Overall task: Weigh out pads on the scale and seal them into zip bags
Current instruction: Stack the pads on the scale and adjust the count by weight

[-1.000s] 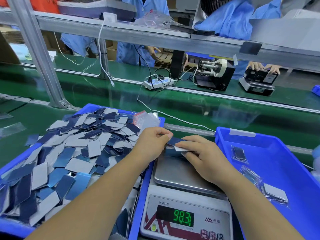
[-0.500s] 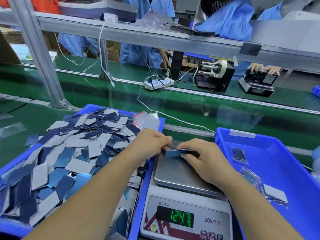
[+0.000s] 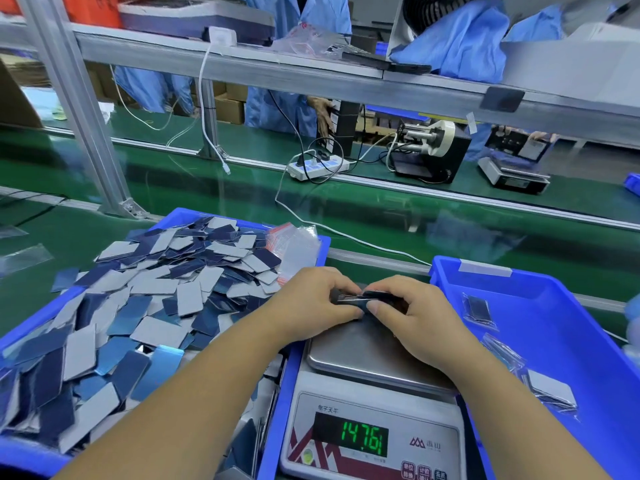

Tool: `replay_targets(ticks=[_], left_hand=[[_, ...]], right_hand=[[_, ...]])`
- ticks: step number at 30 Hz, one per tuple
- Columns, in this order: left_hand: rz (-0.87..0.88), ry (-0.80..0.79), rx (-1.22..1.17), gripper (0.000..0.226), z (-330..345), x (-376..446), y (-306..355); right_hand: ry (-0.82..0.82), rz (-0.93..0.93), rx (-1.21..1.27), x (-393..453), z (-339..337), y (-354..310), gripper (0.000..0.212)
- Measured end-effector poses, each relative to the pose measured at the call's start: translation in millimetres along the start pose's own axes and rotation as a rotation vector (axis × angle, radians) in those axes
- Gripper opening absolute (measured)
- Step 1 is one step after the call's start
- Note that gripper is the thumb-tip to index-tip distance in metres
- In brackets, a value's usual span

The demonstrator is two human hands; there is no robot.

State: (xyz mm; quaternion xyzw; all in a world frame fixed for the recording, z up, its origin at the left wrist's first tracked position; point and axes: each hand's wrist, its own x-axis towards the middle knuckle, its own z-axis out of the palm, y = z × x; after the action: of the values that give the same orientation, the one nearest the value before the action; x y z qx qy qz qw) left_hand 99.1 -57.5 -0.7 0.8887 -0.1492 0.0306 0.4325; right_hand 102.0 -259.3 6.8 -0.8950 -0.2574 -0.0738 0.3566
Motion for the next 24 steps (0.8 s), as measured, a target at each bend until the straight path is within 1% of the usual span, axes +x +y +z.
replay_targets(ticks=[3, 6, 8, 11, 12, 13, 15, 18, 20, 22, 24], left_hand=[[0.039, -0.012, 0.041, 0.013, 1, 0, 0], [0.044, -0.009, 0.068, 0.013, 1, 1, 1], [0.042, -0.013, 0.068, 0.014, 0, 2, 0], [0.052, -0.029, 0.066, 0.014, -1, 2, -1], [0.061, -0.031, 0.074, 0.016, -1, 2, -1], [0.068, -0.026, 0.080, 0.018, 0, 1, 0], [0.065, -0.003, 0.069, 0.025, 2, 1, 1], [0.034, 0.003, 0.002, 0.039, 3, 0, 2], [0.014, -0.007, -0.024, 0.045, 2, 0, 1], [0.016, -0.019, -0.034, 0.047, 2, 0, 2], [0.035, -0.028, -0.021, 0.044, 3, 0, 2]], right_hand=[[-0.062, 0.021, 0.075, 0, -2, -1, 0.028], [-0.053, 0.077, 0.141, 3, -4, -1, 0.028], [0.016, 0.157, 0.261, 5, -5, 4, 0.027], [0.200, 0.278, 0.510, 8, -10, 6, 0.018], [0.239, 0.298, 0.546, 8, -10, 7, 0.019], [0.246, 0.305, 0.552, 9, -9, 6, 0.020], [0.199, 0.299, 0.479, 8, -3, 4, 0.017], [0.167, 0.258, 0.173, 8, 4, 5, 0.013], [0.155, 0.243, 0.079, 8, 5, 5, 0.014], [0.097, 0.226, -0.004, 9, 6, 5, 0.017], [0.046, 0.204, -0.077, 8, 8, 7, 0.024]])
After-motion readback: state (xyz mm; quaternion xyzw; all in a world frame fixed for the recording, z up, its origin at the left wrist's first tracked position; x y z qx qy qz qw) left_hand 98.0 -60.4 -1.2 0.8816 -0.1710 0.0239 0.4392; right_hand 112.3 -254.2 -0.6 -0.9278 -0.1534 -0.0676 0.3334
